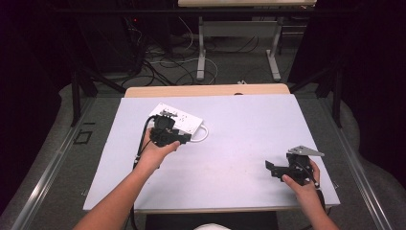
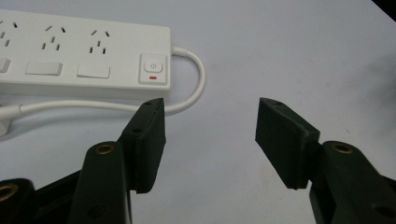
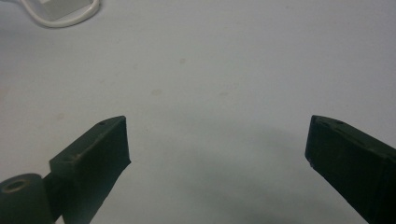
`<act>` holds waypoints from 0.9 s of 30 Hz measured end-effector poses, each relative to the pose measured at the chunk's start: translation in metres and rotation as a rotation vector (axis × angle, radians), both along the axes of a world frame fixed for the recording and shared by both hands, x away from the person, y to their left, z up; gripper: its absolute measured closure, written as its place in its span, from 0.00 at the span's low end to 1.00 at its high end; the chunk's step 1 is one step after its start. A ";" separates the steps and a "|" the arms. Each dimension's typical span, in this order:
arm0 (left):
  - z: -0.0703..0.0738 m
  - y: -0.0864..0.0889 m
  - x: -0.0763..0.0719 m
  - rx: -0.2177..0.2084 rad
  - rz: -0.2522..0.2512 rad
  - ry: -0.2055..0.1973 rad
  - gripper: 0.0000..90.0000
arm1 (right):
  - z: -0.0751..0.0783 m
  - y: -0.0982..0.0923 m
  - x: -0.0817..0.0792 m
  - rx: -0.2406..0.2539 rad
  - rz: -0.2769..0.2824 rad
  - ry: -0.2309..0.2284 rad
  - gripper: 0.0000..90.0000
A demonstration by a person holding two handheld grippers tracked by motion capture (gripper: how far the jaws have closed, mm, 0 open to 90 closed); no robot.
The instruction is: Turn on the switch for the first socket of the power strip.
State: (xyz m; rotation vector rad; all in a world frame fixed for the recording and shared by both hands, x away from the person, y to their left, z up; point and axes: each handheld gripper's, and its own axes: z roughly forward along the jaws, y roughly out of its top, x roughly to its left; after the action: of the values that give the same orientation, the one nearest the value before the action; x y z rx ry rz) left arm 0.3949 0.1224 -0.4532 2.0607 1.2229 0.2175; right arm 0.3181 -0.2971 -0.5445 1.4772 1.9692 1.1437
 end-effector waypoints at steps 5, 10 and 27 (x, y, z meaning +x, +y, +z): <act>-0.002 0.009 -0.007 -0.003 -0.004 -0.013 0.44 | 0.000 0.000 0.000 0.000 -0.001 0.000 0.06; -0.003 0.017 -0.014 -0.017 -0.007 -0.023 0.41 | 0.000 0.000 0.000 0.002 -0.001 0.000 0.06; -0.018 0.041 -0.045 -0.035 0.001 -0.015 0.18 | 0.000 0.001 -0.001 0.000 0.006 0.006 0.06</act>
State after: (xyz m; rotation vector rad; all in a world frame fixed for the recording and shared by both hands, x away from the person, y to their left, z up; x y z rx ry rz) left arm 0.3495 0.1634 -0.4716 2.0252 1.2102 0.2100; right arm 0.3176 -0.2965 -0.5442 1.4772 1.9782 1.1432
